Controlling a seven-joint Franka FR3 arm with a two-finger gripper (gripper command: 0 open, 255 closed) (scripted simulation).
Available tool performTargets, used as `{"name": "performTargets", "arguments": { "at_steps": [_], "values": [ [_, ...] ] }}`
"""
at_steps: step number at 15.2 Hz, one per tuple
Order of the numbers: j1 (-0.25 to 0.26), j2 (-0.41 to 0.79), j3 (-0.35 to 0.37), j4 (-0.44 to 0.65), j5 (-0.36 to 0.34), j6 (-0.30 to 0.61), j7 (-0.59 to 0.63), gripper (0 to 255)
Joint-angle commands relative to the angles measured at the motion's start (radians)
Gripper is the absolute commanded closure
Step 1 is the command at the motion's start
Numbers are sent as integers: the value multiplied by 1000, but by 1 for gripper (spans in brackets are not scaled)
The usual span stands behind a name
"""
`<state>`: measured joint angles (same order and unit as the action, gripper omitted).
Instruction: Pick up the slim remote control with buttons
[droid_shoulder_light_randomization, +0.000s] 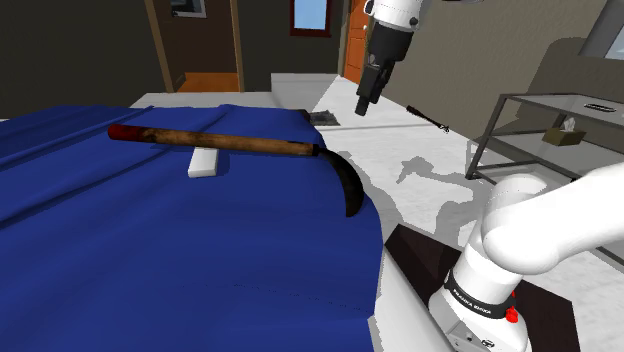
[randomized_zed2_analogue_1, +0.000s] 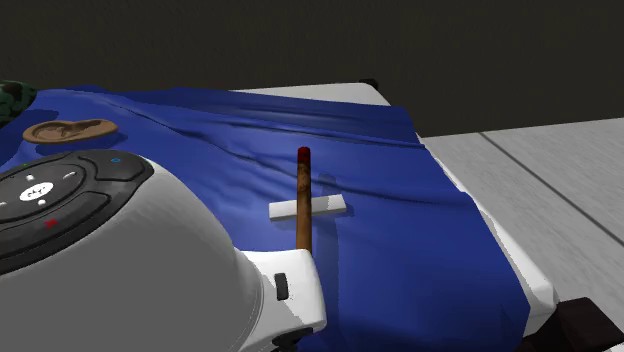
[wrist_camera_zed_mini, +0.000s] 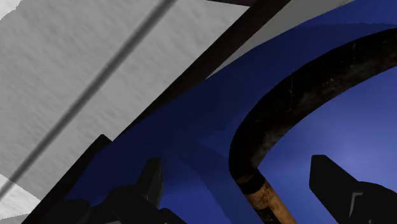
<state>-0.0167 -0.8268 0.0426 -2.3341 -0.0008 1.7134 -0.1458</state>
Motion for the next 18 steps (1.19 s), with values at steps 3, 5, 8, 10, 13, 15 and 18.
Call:
{"name": "performTargets", "arguments": {
  "at_steps": [3, 5, 8, 10, 13, 15, 18],
  "values": [
    [-5, 66, 42, 32, 21, 19, 70, 0],
    [-11, 135, 82, 71, 39, 36, 138, 0],
    [-24, 245, 139, 140, 56, 58, 241, 0],
    [-32, 323, 175, 194, 60, 68, 310, 0],
    [-46, 445, 225, 287, 57, 77, 413, 0],
    [-53, 529, 255, 356, 47, 78, 483, 0],
    [-58, 662, 294, 472, 22, 71, 589, 0]
  ]
}}
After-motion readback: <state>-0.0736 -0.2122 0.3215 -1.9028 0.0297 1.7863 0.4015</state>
